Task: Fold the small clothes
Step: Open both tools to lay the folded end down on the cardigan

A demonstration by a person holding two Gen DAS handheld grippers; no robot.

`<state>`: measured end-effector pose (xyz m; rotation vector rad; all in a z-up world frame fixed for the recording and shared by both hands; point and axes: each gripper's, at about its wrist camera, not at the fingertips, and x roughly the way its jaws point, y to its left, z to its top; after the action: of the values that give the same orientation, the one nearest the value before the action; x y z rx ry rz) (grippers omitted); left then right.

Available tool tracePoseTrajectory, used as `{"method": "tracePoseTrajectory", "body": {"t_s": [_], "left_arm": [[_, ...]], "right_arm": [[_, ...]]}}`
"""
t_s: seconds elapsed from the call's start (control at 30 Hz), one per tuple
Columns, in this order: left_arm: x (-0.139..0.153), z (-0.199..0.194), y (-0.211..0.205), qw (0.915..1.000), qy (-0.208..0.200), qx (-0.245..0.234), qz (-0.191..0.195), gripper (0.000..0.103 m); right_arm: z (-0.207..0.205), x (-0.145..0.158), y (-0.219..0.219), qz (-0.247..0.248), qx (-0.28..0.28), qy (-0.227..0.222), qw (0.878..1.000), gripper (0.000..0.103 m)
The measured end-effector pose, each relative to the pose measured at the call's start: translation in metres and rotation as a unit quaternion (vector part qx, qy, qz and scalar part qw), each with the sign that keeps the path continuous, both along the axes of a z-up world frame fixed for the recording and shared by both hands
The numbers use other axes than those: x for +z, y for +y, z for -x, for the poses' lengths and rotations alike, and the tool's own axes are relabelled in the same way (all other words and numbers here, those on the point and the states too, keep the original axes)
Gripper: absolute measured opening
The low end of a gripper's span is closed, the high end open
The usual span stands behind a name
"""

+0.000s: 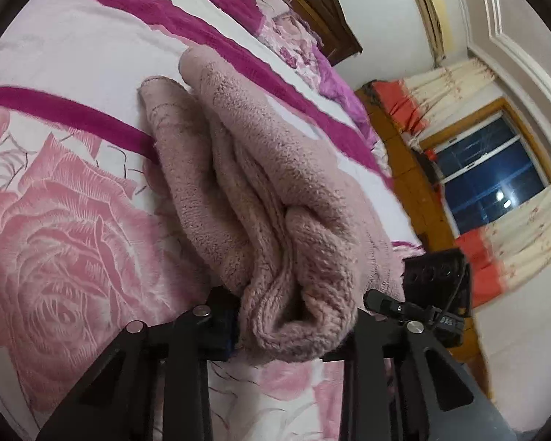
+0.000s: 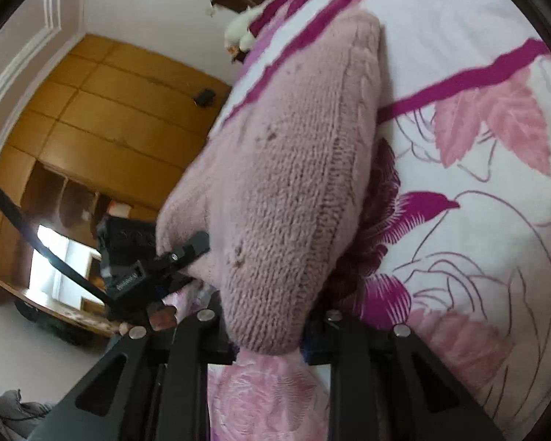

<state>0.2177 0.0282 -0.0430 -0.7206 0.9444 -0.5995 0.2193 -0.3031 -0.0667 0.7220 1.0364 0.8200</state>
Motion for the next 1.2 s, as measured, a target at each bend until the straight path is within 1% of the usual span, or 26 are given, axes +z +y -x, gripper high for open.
{"method": "tracePoseTrajectory", "body": {"t_s": [0.03, 0.07, 0.13, 0.17, 0.27, 0.4, 0.47, 0.5, 0.53, 0.63, 0.83, 0.9, 0.93, 0.97, 1.0, 1.03, 1.1, 1.17, 1.2], "left_arm": [[0.001, 0.004, 0.004, 0.9998, 0.003, 0.003, 0.021, 0.005], [0.002, 0.007, 0.006, 0.9994, 0.006, 0.005, 0.033, 0.004], [0.002, 0.015, 0.009, 0.9986, 0.011, 0.009, 0.051, 0.004], [0.001, 0.021, 0.009, 0.9985, 0.014, 0.009, 0.053, 0.004], [-0.004, 0.037, 0.004, 0.9988, 0.021, 0.009, 0.042, 0.004], [-0.009, 0.047, -0.001, 0.9993, 0.023, 0.011, 0.027, 0.005], [-0.006, 0.048, -0.004, 0.9998, 0.016, 0.013, -0.001, 0.009], [-0.004, 0.05, -0.005, 0.9997, 0.013, 0.016, -0.011, 0.012], [-0.001, 0.053, -0.006, 0.9993, 0.008, 0.023, -0.029, 0.016], [0.001, 0.06, -0.01, 0.9979, -0.002, 0.031, -0.057, 0.028], [0.007, 0.074, -0.019, 0.9924, -0.021, 0.047, -0.112, 0.03], [0.013, 0.076, -0.024, 0.987, -0.023, 0.051, -0.151, 0.033], [0.021, 0.078, -0.029, 0.9808, -0.023, 0.054, -0.186, 0.034], [0.026, 0.081, -0.033, 0.9769, -0.029, 0.056, -0.204, 0.034], [0.032, 0.085, -0.036, 0.973, -0.043, 0.059, -0.219, 0.035], [0.043, 0.091, -0.041, 0.9669, -0.064, 0.062, -0.239, 0.038], [0.055, 0.097, -0.047, 0.9604, -0.084, 0.061, -0.259, 0.041], [0.068, 0.103, -0.052, 0.957, -0.112, 0.056, -0.261, 0.045], [0.075, 0.106, -0.054, 0.9552, -0.129, 0.055, -0.261, 0.051]], "right_arm": [[0.004, 0.003, -0.003, -0.014, -0.007, 0.001, 1.0, 0.021], [0.007, 0.006, -0.005, -0.02, -0.012, 0.001, 1.0, 0.021], [0.013, 0.012, -0.003, -0.012, -0.01, 0.002, 1.0, 0.021], [0.018, 0.015, -0.002, -0.004, -0.006, 0.001, 1.0, 0.021], [0.03, 0.018, 0.002, 0.014, 0.002, 0.003, 1.0, 0.021], [0.038, 0.002, -0.004, 0.008, -0.008, 0.026, 1.0, 0.021], [0.04, -0.004, -0.005, 0.007, -0.012, 0.032, 0.999, 0.022], [0.039, -0.005, -0.004, 0.011, -0.014, 0.031, 0.999, 0.022], [0.038, -0.003, -0.001, 0.018, -0.013, 0.027, 0.999, 0.023], [0.04, 0.001, 0.004, 0.046, -0.015, 0.017, 0.999, 0.026], [0.053, 0.0, 0.006, 0.058, -0.032, 0.027, 0.997, 0.027], [0.06, 0.002, 0.005, 0.071, -0.042, 0.025, 0.996, 0.027], [0.061, 0.006, 0.006, 0.082, -0.049, 0.025, 0.995, 0.027], [0.063, 0.01, 0.005, 0.092, -0.055, 0.023, 0.994, 0.027], [0.065, 0.014, 0.005, 0.105, -0.062, 0.018, 0.992, 0.028], [0.069, 0.021, 0.003, 0.118, -0.069, 0.01, 0.991, 0.032], [0.075, 0.034, -0.001, 0.13, -0.082, -0.012, 0.988, 0.035], [0.078, 0.049, 0.001, 0.136, -0.097, -0.036, 0.985, 0.041], [0.079, 0.056, 0.0, 0.143, -0.105, -0.049, 0.983, 0.046]]}}
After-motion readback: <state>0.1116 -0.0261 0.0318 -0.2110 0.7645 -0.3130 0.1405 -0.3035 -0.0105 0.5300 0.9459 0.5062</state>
